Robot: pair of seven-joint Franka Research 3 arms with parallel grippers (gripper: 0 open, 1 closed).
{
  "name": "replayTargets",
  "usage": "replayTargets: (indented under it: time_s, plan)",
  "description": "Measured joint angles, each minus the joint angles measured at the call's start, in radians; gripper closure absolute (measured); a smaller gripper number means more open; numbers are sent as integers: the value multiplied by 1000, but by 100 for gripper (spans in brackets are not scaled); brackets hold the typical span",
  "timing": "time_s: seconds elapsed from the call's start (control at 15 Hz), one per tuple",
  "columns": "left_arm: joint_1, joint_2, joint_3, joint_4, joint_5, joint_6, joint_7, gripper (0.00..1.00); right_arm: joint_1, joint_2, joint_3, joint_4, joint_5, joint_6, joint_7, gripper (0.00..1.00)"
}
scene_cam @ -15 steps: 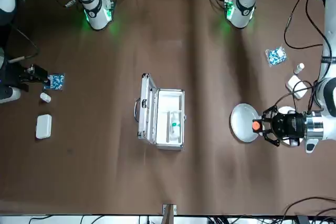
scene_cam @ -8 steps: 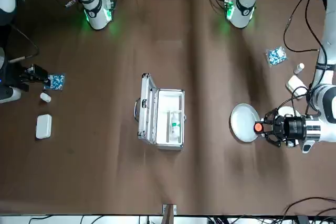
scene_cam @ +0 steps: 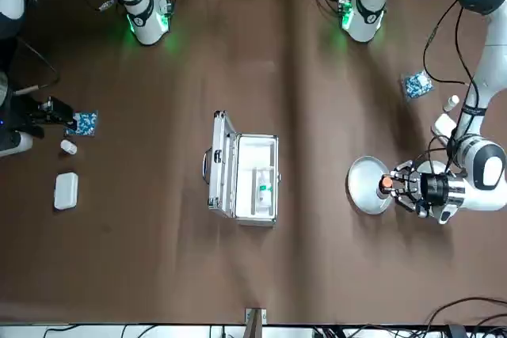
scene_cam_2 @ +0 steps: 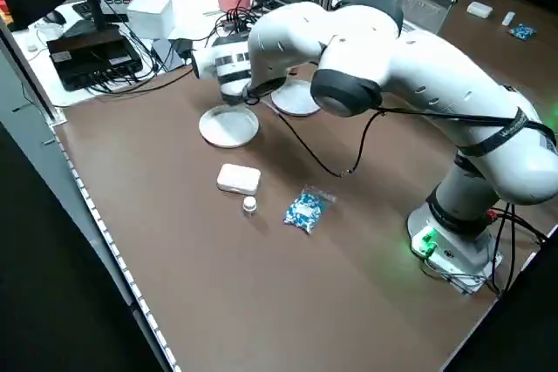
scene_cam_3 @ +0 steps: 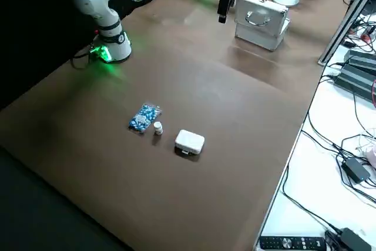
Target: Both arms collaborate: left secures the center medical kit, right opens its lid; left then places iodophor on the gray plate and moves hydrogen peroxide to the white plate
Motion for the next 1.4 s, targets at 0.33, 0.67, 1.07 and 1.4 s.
replayTargets:
  time_s: [0.33, 0.67, 1.07, 1.4]
  plan:
    - [-1, 51, 21, -4, -1, -1, 55, 67, 1, 0, 0, -2, 0, 0, 0, 1]
    - [-1, 99, 30, -6, -7, -1, 92, 67, 1, 0, 0, -3, 0, 0, 0, 1]
    - [-2, 121, 30, -6, -9, -1, 112, 67, 2, 0, 0, -3, 0, 0, 0, 1]
    - [-3, 127, 31, -6, -9, -1, 112, 67, 2, 0, 0, -4, 0, 0, 0, 1]
